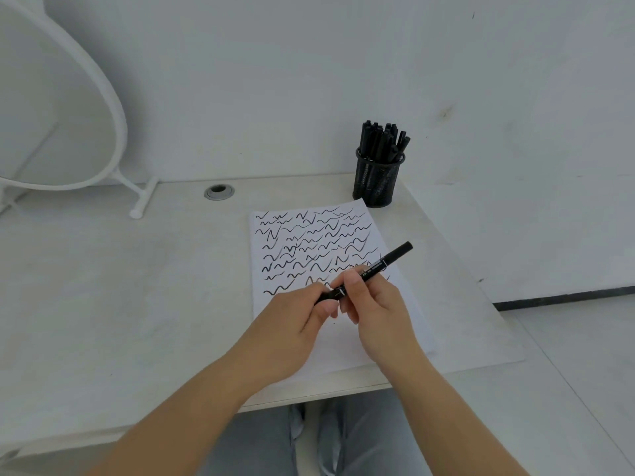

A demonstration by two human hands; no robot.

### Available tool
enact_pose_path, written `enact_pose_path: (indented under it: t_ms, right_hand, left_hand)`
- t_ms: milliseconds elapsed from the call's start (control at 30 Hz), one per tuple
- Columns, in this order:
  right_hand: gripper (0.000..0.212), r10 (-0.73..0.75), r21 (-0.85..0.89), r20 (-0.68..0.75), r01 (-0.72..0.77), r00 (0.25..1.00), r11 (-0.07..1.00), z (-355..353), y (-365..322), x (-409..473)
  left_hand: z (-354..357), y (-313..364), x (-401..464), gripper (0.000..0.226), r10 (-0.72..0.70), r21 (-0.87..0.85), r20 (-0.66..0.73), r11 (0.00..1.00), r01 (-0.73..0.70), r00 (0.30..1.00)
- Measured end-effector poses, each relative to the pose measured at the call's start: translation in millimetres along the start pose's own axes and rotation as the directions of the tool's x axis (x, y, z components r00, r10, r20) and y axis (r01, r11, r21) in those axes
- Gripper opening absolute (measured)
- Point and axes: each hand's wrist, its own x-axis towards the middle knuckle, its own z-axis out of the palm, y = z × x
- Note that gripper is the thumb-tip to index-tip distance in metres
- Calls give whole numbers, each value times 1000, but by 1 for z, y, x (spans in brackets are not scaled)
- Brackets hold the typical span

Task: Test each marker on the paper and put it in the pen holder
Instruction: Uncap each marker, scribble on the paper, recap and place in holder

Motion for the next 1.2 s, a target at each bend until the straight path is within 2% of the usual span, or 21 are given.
enact_pose_path:
  t_ms: [67, 133, 167, 233, 267, 300, 400, 467, 533, 667, 800, 967, 1133, 1200]
  right_hand:
    - [35, 12, -39, -68, -15, 998, 999, 6, 7, -2]
    - [35, 64, 9, -164, -63, 984, 998, 7, 8, 2]
    - [34, 143, 99, -271, -120, 952, 988, -1, 7, 10]
    - [33, 332, 338, -472, -180, 816, 924, -34, 1, 29]
    - [32, 357, 381, -537, -157, 765, 911, -54, -1, 37]
    - [31, 333, 349, -571, -145, 750, 926, -69, -2, 41]
    - [29, 188, 144, -503, -133, 844, 981, -78, 5, 36]
    - [22, 129, 25, -440, -131, 889, 991, -75, 12, 27]
    - [16, 92, -40, -426, -121, 900, 992, -79, 17, 24]
    - [12, 87, -44, -400, -114, 913, 993, -92, 22, 29]
    - [16, 122, -23, -273, -133, 954, 991, -83, 29, 32]
    - [20, 41, -153, -375, -106, 926, 983, -84, 38, 34]
    - [25, 35, -140, -303, -81, 952, 987, -80, 38, 31]
    - [25, 21, -186, -297, -79, 955, 979, -81, 40, 32]
  left_hand:
    - [8, 4, 1, 24, 14, 80, -68, 997, -8, 998]
    - [13, 6, 2, 29, 15, 171, -109, 985, 4, 994]
    - [14, 4, 2, 29, 10, 255, -122, 967, 22, 993]
    - [11, -6, -2, 27, -39, 406, -185, 907, 112, 982]
    - [7, -10, -4, 28, -58, 431, -236, 888, 158, 970]
    - [2, -13, -5, 28, -58, 422, -282, 889, 179, 958]
    - [-10, -17, 5, 22, -9, 274, -333, 956, 106, 943]
    - [-14, -17, 15, 19, 2, 213, -260, 975, 55, 966]
    - [-15, -22, 21, 23, 11, 227, -212, 973, 38, 977]
    - [-19, -30, 32, 14, -8, 197, -109, 980, 29, 994]
    - [-13, -39, 34, 15, -66, 77, -141, 994, 77, 988]
    - [-8, -44, 33, 19, -97, 37, -125, 994, 102, 987]
    - [-6, -45, 33, 17, -79, 50, -98, 995, 84, 992]
    - [-6, -45, 33, 17, -74, 54, -88, 995, 79, 993]
